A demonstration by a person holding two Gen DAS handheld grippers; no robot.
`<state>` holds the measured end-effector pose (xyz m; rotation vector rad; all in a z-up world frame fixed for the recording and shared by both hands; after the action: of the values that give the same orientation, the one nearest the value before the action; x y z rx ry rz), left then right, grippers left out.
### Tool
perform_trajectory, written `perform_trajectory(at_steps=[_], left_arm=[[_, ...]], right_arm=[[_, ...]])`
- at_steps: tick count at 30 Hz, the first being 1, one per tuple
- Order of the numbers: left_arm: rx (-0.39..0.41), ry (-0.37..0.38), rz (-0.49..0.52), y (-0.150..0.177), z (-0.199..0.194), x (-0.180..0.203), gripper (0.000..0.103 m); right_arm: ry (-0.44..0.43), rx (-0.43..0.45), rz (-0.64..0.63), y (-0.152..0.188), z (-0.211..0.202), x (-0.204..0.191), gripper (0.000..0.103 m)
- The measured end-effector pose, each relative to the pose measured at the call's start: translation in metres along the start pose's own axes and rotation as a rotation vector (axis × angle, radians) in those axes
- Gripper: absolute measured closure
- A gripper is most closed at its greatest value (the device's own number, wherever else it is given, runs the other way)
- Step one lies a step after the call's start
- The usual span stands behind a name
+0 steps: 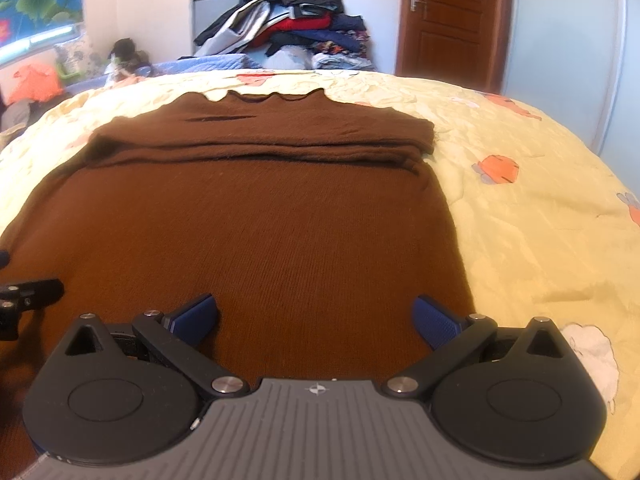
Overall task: Fold small clothes
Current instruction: 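Grasp the sweater hem with the left gripper while the right gripper grasps it too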
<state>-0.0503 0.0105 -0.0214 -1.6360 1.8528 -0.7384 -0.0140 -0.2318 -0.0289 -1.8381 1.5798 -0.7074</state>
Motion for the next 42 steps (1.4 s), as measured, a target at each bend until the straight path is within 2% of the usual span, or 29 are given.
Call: perform_trajectory(at_steps=[3,6,8,11,13,15,16,19,20,21,27,32,33,34,35,36,37,38,39,42], left_arm=[[-0.015,0.003,0.018,0.007,-0.011,-0.004,0.0],[-0.038,0.023,-0.003,0.012,-0.025,-0.016,0.0],[-0.031,0.029,-0.061,0.016,-0.035,-0.035,0.0],[-0.05,0.075,-0.228,0.019,-0.04,-0.071,0.0],[-0.088,0.165,-0.363,0.022,-0.038,-0.094,0.0],[-0.092,0.278,-0.467,0.024,-0.04,-0.107,0.0],[-0.11,0.365,-0.51,0.024,-0.04,-0.111,0.0],[-0.225,0.693,-0.662,0.033,-0.033,-0.113,0.0],[-0.273,0.767,-0.704,0.038,-0.028,-0.11,0.0],[-0.28,0.804,-0.716,0.04,-0.028,-0.111,0.0],[-0.361,0.853,-0.749,0.043,-0.028,-0.117,0.0],[-0.381,0.826,-0.731,0.042,-0.026,-0.118,0.001],[-0.378,0.814,-0.715,0.041,-0.027,-0.116,0.001],[-0.374,0.792,-0.688,0.039,-0.029,-0.113,0.004],[-0.371,0.751,-0.644,0.039,-0.031,-0.109,0.019],[-0.38,0.703,-0.59,0.038,-0.032,-0.105,0.045],[-0.388,0.654,-0.54,0.038,-0.034,-0.104,0.055],[-0.391,0.612,-0.502,0.039,-0.036,-0.104,0.071],[-0.399,0.579,-0.47,0.039,-0.036,-0.105,0.08],[-0.417,0.534,-0.425,0.04,-0.035,-0.107,0.096]], right_arm=[[-0.032,-0.01,-0.025,0.007,-0.014,0.004,0.0],[-0.116,0.001,0.042,0.014,-0.043,0.023,0.0],[-0.188,0.005,0.148,0.017,-0.061,0.049,0.0],[-0.242,-0.051,0.343,0.025,-0.072,0.097,0.0],[-0.268,-0.117,0.444,0.031,-0.069,0.12,0.0],[-0.347,-0.15,0.475,0.034,-0.069,0.127,0.0],[-0.406,-0.182,0.483,0.034,-0.068,0.124,0.0],[-0.606,-0.288,0.53,0.036,-0.063,0.111,0.0],[-0.668,-0.335,0.546,0.039,-0.061,0.105,0.0],[-0.716,-0.37,0.552,0.041,-0.06,0.1,0.0],[-0.837,-0.459,0.602,0.048,-0.061,0.087,0.0],[-0.845,-0.455,0.621,0.046,-0.061,0.086,0.0],[-0.839,-0.451,0.62,0.046,-0.062,0.089,0.003],[-0.829,-0.445,0.623,0.046,-0.062,0.09,0.016],[-0.814,-0.448,0.619,0.048,-0.061,0.091,0.027],[-0.788,-0.464,0.6,0.05,-0.057,0.09,0.054],[-0.756,-0.481,0.579,0.053,-0.054,0.089,0.077],[-0.737,-0.491,0.574,0.056,-0.052,0.089,0.083],[-0.734,-0.494,0.58,0.058,-0.05,0.09,0.089],[-0.742,-0.465,0.584,0.061,-0.05,0.092,0.089]])
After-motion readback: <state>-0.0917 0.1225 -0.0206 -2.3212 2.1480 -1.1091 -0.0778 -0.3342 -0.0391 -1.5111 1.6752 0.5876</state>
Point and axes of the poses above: each gripper's, at about its wrist camera, not at the fingertips, and z roughly the way its jaws point, x to its right, y to its underside, the point moved 5 cm from there along z, roughly the way its jaws point, and after that the axes turned 3 degrees about -x, right-handed, at the moved point
